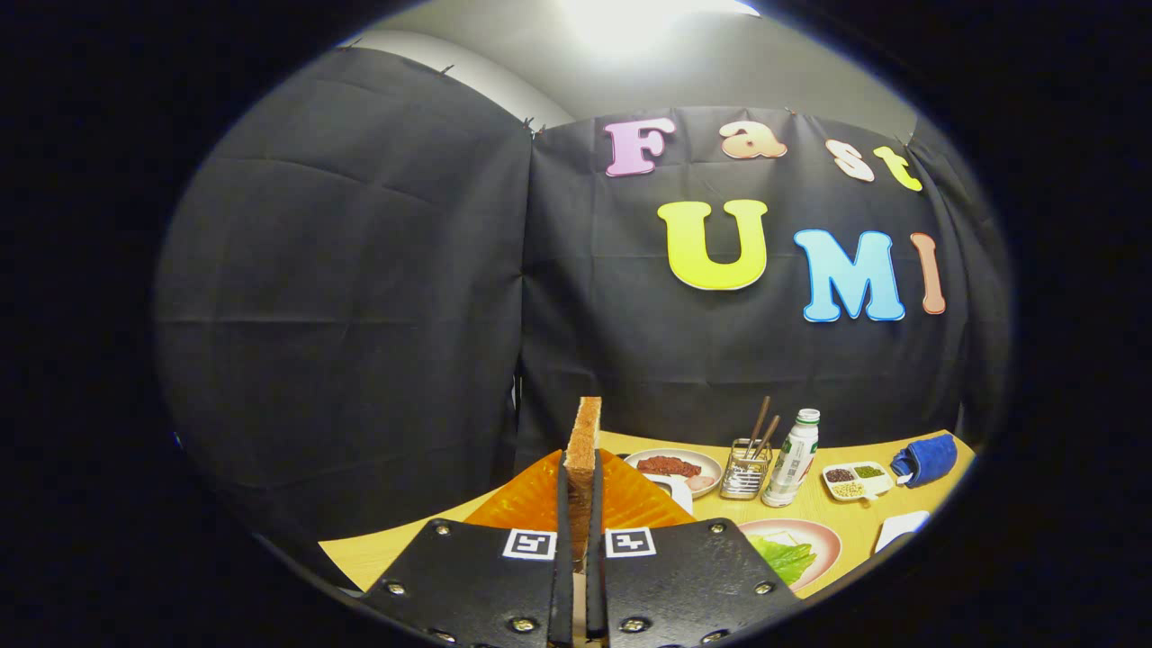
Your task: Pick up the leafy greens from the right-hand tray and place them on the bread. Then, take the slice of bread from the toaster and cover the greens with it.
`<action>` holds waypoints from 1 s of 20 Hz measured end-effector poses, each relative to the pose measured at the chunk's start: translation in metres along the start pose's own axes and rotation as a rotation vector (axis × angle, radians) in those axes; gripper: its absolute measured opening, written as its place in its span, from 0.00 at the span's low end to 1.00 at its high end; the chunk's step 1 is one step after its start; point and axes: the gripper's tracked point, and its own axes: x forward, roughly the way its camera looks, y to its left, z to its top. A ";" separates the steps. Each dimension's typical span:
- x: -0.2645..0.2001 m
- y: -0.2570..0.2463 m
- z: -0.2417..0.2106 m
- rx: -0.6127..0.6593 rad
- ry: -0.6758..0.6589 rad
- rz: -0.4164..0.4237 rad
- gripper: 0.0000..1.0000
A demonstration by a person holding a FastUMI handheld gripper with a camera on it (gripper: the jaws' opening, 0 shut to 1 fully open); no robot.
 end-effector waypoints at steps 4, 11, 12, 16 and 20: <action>-0.017 -0.017 0.017 0.007 -0.008 0.019 0.06; -0.041 -0.095 -0.010 0.008 0.031 -0.093 0.06; -0.041 -0.107 -0.018 0.009 0.047 -0.111 0.06; -0.044 -0.146 -0.043 0.032 0.082 -0.177 0.06; -0.048 -0.169 -0.061 0.057 0.113 -0.224 0.06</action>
